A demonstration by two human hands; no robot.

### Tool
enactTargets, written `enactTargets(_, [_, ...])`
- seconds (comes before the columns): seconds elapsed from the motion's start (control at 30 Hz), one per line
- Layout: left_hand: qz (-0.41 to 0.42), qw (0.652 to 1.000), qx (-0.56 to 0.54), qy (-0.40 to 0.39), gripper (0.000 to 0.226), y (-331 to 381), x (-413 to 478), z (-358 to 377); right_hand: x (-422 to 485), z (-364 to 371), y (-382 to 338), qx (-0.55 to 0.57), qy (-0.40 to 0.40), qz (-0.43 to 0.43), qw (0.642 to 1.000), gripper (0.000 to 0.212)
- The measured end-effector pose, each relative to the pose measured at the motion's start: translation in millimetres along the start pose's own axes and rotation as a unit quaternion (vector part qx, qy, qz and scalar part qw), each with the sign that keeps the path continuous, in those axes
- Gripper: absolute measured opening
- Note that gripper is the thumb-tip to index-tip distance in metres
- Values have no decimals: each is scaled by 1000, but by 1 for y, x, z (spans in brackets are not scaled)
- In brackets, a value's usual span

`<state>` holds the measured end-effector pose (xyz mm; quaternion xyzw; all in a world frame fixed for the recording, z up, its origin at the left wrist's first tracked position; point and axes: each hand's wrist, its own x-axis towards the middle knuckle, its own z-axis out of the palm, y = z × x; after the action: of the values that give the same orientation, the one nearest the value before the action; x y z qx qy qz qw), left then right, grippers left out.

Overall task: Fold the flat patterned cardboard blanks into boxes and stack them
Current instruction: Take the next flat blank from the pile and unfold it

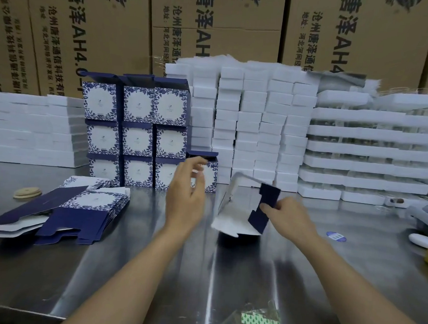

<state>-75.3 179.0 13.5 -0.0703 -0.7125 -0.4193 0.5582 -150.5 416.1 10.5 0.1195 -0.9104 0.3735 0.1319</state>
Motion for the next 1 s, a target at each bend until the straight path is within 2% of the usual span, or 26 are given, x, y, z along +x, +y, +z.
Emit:
enactTargets(0.07, [-154, 988, 20, 2, 24, -17, 4, -1, -2, -2, -1, 171, -110, 114, 972, 39])
enactTargets(0.13, [-311, 948, 5, -67, 28, -27, 3, 0, -4, -2, -1, 290, -176, 164, 926, 35])
enactTargets(0.17, [-362, 925, -10, -112, 27, -29, 1, 1, -4, -2, -2, 343, -186, 167, 906, 34])
enactTargets(0.23, [-391, 895, -5, -212, 19, -26, -6, 4, -4, 1, -7, 426, -186, 153, 872, 35])
enactTargets(0.3, [-356, 878, 5, -319, 8, -16, -15, 8, -7, 5, -15, 468, -176, 129, 856, 35])
enactTargets(0.37, [-338, 855, -51, -389, 27, -3, -23, 15, -13, 10, -22, 487, -172, 104, 850, 36])
enactTargets(0.4, [-340, 847, -86, -399, 37, 2, -25, 18, -16, 12, -25, 489, -171, 92, 850, 37])
enactTargets(0.5, [-398, 827, -205, -342, 47, 15, -27, 28, -25, 20, -33, 483, -171, 68, 856, 39])
enactTargets(0.6, [-445, 809, -274, -269, 50, 17, -29, 34, -28, 25, -39, 489, -174, 68, 852, 39])
enactTargets(0.83, [-417, 832, -278, -237, 49, 23, -32, 35, -30, 29, -41, 539, -183, 95, 817, 25])
enactTargets(1.0, [-423, 835, -272, -223, 47, 23, -34, 35, -34, 34, -45, 535, -123, 96, 830, 25])
